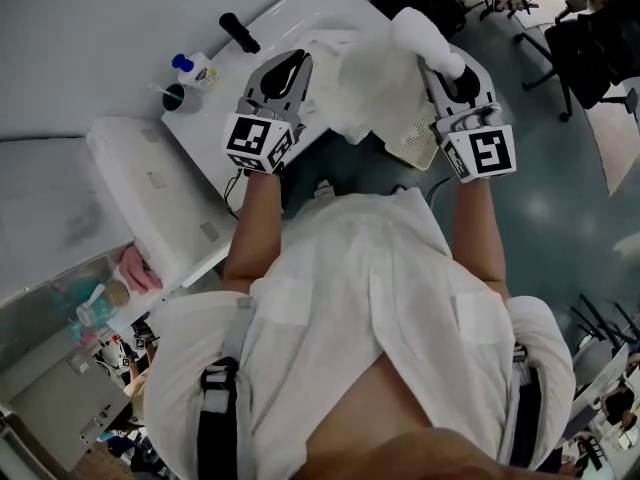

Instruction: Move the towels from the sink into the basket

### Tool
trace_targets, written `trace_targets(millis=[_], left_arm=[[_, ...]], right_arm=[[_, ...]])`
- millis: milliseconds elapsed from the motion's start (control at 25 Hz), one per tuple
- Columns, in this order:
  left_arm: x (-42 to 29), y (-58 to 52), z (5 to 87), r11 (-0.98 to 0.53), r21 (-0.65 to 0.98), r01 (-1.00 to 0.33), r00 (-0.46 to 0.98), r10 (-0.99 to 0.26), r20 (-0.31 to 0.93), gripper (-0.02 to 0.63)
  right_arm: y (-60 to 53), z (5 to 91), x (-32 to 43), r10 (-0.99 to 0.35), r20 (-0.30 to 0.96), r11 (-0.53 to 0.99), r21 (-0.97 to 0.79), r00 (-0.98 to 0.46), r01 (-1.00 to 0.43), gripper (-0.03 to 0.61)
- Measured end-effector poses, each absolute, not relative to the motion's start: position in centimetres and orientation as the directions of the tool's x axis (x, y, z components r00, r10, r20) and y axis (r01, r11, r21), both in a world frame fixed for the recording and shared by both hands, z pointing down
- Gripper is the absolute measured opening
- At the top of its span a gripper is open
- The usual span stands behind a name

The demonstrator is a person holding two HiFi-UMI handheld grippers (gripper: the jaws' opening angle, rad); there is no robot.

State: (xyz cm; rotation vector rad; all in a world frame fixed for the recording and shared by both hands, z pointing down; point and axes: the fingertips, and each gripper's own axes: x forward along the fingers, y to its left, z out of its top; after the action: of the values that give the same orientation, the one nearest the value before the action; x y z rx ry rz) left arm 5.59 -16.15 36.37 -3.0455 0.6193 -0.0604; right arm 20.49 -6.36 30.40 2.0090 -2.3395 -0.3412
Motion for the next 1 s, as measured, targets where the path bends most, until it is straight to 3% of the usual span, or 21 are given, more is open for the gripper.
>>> trace_targets(millis=[440,1000], left_arm=[[14.6,-12.0,37.0,-0.937,-0.015,-0.349,0.937,-0.349,0.014,0.038],[20.8,-8.9,39.1,-0.948,0.017,-0.318,0.948,-0.317,0.03,0.038]], right_arm=[[-1.0,32.4,33.0,-0.997,-0.079,-0.024,0.156,0.012,-0.987,0.118],[1.9,37.7,39.3,-0.996,0.029,-0.077,0.141,0.082,-0.987,0.12]])
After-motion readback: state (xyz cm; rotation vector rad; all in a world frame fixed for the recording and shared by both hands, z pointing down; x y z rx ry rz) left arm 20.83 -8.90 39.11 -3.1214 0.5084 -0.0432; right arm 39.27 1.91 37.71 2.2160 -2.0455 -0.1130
